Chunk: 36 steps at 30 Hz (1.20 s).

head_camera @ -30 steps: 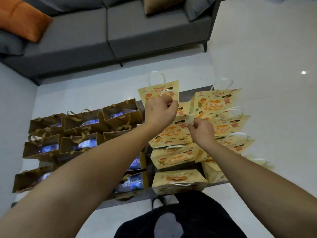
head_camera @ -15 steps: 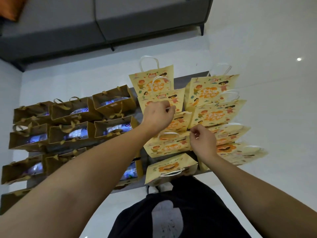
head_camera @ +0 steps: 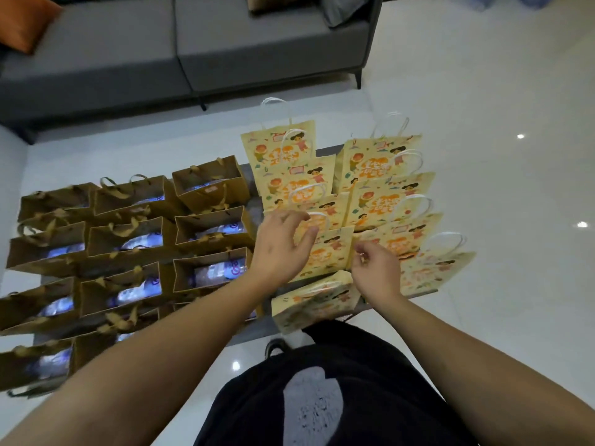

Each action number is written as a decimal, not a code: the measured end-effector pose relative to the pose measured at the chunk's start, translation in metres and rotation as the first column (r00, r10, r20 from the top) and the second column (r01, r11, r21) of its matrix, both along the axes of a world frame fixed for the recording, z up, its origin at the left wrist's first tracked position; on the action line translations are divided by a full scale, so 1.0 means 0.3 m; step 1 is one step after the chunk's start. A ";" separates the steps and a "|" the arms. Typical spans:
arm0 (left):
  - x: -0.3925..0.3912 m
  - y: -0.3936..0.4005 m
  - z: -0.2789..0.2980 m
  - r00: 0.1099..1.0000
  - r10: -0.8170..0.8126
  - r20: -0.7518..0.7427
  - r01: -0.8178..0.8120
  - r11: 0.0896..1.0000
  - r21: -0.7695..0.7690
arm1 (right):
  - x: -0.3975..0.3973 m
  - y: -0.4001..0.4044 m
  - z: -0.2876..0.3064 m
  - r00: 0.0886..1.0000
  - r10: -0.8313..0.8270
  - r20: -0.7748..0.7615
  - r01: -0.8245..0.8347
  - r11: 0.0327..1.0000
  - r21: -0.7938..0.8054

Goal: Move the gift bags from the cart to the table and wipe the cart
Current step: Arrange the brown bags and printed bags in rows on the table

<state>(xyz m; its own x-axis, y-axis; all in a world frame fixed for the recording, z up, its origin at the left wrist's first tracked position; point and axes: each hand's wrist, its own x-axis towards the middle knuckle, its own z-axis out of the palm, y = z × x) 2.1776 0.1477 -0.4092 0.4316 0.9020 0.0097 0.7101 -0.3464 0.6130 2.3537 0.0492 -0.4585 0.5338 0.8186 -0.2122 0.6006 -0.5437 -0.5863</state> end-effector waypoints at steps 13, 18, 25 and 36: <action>0.190 -0.135 0.003 0.996 -0.053 0.067 0.052 0.998 0.025 | 0.160 -0.102 0.107 0.990 -0.133 0.037 0.127 0.983 0.136; 0.390 -0.041 0.032 1.000 -0.019 0.016 0.019 1.000 0.024 | 0.348 0.064 0.162 0.994 -0.114 0.002 0.110 0.964 0.242; 0.623 0.073 0.024 0.998 0.042 -0.047 -0.045 0.997 -0.062 | 0.631 0.219 0.167 0.992 -0.110 -0.059 0.121 0.960 0.253; 0.726 0.014 -0.060 0.993 -0.121 -0.004 0.121 0.993 -0.012 | 0.806 0.102 0.032 0.949 -0.260 -0.178 0.272 0.961 0.046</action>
